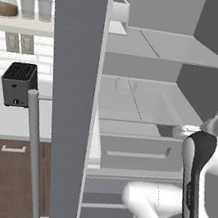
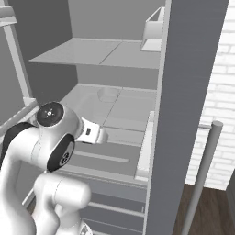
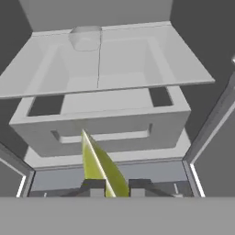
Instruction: Grab a lemon wedge from the fridge and one ice cube from the ice bowl, and put them in the glass of lemonade.
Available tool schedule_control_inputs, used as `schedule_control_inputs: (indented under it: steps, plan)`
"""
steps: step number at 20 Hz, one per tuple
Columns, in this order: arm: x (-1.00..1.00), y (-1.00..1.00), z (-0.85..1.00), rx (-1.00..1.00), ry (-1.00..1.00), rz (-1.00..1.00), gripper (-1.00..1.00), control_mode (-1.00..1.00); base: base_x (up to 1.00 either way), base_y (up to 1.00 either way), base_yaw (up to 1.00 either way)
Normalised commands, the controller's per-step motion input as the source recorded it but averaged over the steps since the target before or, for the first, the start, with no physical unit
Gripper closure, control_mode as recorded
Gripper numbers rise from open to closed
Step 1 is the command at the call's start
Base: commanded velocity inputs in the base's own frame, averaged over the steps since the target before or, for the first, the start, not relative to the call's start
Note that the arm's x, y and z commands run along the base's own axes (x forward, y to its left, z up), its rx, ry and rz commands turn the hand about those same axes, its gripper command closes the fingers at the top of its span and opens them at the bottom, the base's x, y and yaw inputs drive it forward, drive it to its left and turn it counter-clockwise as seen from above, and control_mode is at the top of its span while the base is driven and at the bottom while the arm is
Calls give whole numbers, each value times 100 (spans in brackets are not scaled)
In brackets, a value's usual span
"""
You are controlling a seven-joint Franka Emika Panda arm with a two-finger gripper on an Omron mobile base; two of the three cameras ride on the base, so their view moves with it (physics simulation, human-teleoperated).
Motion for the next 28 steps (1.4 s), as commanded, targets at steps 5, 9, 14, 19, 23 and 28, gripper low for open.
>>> schedule_control_inputs:
  steps: [5,9,14,19,23,28]
  plan:
    - [0,0,0,0,0,0,100,100,-100,25,9]
    - [0,0,0,0,0,0,100,100,-91,84,20]
    - [0,0,0,0,0,0,100,100,-22,100,28]
    - [0,0,0,0,0,0,100,100,-1,100,35]
    - [0,0,0,0,0,0,100,100,21,100,34]
    - [0,0,0,0,0,0,100,100,98,86,6]
